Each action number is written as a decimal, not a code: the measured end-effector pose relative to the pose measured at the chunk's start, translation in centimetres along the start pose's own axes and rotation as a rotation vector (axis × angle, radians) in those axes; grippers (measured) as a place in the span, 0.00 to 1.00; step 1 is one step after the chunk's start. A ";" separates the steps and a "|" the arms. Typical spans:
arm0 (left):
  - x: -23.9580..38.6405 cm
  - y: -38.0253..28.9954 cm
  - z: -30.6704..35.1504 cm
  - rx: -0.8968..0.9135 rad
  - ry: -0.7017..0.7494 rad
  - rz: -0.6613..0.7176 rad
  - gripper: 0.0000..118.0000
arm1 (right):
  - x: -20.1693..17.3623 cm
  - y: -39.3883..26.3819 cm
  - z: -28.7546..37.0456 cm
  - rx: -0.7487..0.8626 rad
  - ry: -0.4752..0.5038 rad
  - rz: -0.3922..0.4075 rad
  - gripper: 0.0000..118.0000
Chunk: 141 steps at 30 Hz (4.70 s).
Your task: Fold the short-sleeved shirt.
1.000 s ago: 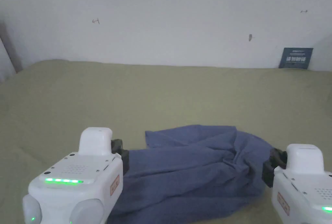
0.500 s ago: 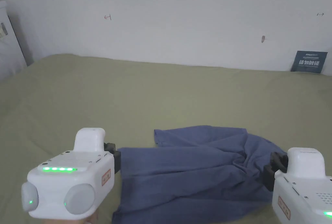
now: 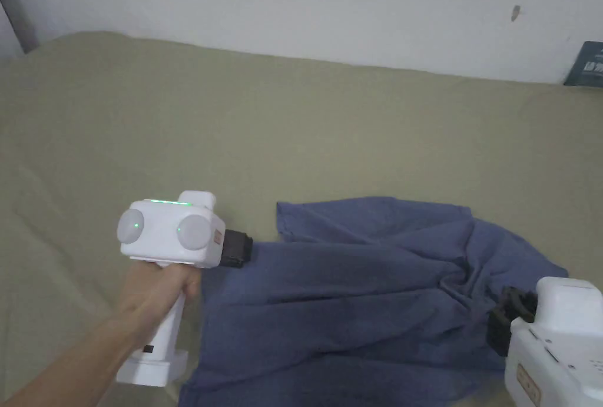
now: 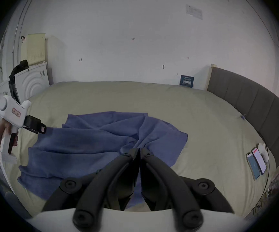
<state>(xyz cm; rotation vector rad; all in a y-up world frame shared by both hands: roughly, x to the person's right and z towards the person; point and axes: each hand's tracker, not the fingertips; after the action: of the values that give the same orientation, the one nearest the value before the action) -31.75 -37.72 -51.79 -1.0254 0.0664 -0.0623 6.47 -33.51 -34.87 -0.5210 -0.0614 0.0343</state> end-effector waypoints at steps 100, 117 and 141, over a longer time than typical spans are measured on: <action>-2.2 13.5 9.0 0.441 0.130 0.051 0.02 | 12.2 19.0 -13.3 -0.009 -0.126 -0.060 0.12; -5.3 -9.5 16.1 0.304 -0.039 0.040 0.02 | 13.3 -0.1 5.5 -0.116 -0.109 -0.072 0.12; -5.8 -16.1 12.9 0.171 -0.071 0.063 0.95 | 9.8 -2.3 5.5 -0.304 -0.083 -0.085 0.89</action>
<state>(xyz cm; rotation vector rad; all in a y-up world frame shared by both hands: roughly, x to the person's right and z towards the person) -36.76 -34.52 -31.22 -0.8536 0.0282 0.0259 15.96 -32.34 -28.46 -0.8200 -0.1719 -0.0368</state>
